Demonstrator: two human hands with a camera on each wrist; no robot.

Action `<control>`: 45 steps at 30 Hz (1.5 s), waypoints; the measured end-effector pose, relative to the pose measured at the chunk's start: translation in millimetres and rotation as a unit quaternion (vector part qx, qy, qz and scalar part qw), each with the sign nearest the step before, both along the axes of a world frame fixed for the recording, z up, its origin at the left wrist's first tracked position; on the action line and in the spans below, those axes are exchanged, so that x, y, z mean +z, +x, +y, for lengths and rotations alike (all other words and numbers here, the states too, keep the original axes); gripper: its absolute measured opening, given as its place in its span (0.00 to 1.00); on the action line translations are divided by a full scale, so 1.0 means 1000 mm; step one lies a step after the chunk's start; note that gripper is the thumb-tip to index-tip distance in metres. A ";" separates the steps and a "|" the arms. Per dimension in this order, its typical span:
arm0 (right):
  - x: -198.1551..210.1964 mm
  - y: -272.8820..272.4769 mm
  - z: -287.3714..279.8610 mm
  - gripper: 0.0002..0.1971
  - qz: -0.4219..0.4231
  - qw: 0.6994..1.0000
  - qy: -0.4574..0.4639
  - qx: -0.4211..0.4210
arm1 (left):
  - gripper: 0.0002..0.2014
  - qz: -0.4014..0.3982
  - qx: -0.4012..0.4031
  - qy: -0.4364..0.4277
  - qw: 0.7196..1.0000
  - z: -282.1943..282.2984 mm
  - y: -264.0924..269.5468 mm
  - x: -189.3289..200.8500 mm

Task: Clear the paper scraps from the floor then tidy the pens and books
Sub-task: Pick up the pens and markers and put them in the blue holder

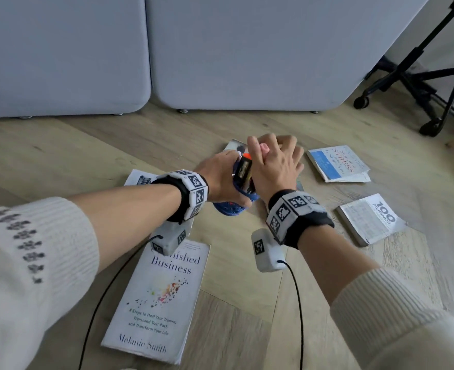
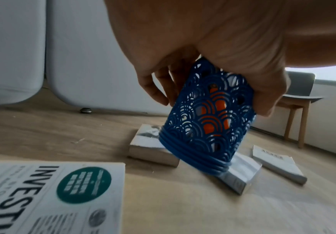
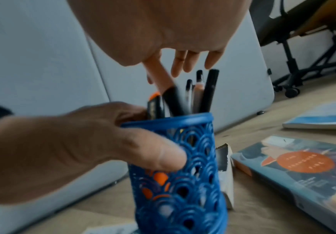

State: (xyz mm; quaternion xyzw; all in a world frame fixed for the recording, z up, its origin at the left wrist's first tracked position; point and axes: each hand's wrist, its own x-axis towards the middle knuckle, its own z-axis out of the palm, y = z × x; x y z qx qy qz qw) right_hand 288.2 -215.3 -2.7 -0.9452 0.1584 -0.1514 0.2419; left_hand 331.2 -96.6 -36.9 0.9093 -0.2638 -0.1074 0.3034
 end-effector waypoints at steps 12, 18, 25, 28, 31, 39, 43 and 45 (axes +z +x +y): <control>0.061 -0.008 -0.042 0.24 0.143 0.963 0.228 -0.028 | 0.40 -0.045 0.023 -0.063 0.997 0.004 0.002 0.048; 0.042 -0.042 -0.047 0.14 0.331 0.858 0.388 0.062 | 0.43 -0.066 -0.035 0.010 0.997 0.014 -0.028 0.051; 0.027 -0.042 -0.055 0.09 0.422 0.889 0.147 0.103 | 0.58 0.162 -0.102 0.115 0.975 0.075 -0.072 0.024; 0.032 -0.042 -0.074 0.11 0.416 0.896 0.151 0.031 | 0.60 0.161 -0.227 0.317 0.907 0.118 -0.104 -0.030; 0.032 -0.044 -0.101 0.13 0.386 0.907 0.170 -0.024 | 0.64 0.140 -0.288 0.383 0.866 0.124 -0.129 -0.074; 0.011 -0.074 -0.143 0.12 0.420 0.894 0.140 -0.066 | 0.69 0.155 -0.256 0.362 0.883 0.058 -0.110 -0.093; 0.004 -0.077 -0.155 0.10 0.447 0.882 0.142 -0.050 | 0.69 0.137 -0.243 0.374 0.885 0.024 -0.096 -0.092; -0.002 -0.075 -0.155 0.07 0.459 0.875 0.150 -0.039 | 0.67 0.118 -0.236 0.376 0.888 0.016 -0.089 -0.093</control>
